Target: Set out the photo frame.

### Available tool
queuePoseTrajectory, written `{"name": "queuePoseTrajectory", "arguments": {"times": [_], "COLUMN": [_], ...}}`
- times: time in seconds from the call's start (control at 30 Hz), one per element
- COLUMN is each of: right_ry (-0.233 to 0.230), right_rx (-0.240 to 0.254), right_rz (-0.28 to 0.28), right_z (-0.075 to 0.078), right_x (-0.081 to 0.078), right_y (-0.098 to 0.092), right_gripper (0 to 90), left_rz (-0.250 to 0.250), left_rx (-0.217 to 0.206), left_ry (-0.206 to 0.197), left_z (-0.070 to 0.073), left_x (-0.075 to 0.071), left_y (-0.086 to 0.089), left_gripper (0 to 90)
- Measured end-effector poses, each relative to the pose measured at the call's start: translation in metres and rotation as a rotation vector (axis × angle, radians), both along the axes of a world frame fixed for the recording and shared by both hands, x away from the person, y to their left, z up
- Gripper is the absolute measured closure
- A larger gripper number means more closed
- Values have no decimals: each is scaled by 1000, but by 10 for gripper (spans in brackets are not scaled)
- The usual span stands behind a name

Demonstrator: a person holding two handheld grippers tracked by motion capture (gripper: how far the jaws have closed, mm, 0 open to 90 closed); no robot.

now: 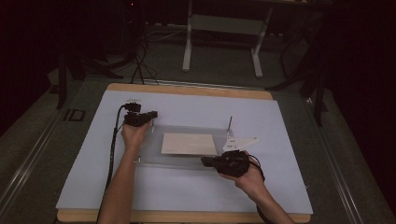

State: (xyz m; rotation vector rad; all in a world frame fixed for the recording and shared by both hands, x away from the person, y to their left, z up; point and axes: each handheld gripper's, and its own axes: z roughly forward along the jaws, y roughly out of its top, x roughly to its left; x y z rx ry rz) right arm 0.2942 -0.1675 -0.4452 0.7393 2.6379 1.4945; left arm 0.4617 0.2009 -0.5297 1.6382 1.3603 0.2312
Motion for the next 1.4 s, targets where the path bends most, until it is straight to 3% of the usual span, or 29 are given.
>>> {"name": "queuePoseTrajectory", "arguments": {"times": [0.17, 0.5, 0.7, 0.9, 1.2, 1.4], "right_ry": [-9, -19, -27, -24, -60, -72], "right_rx": [25, -19, -44, -28, -6, -5], "right_rz": [9, 9, -21, -76, -113, -120], "right_z": [1, -14, -22, -28, -26, -23], "right_x": [-8, -19, -23, -22, -24, -23], "right_y": [-1, 5, 10, 11, 11, 12], "right_gripper": [896, 900, 900, 900, 900, 900], "left_rz": [2, -1, -1, -3, -7, -15], "left_rx": [-6, -9, -17, -25, -83, -48], "left_ry": [3, 9, 14, 15, 34, 31], "left_z": [0, 0, 0, -1, -4, -1], "left_x": [1, 1, 2, 2, 4, 5], "left_y": [0, 0, 1, 1, 5, 3], "left_gripper": [837, 835, 834, 833, 820, 822]}}
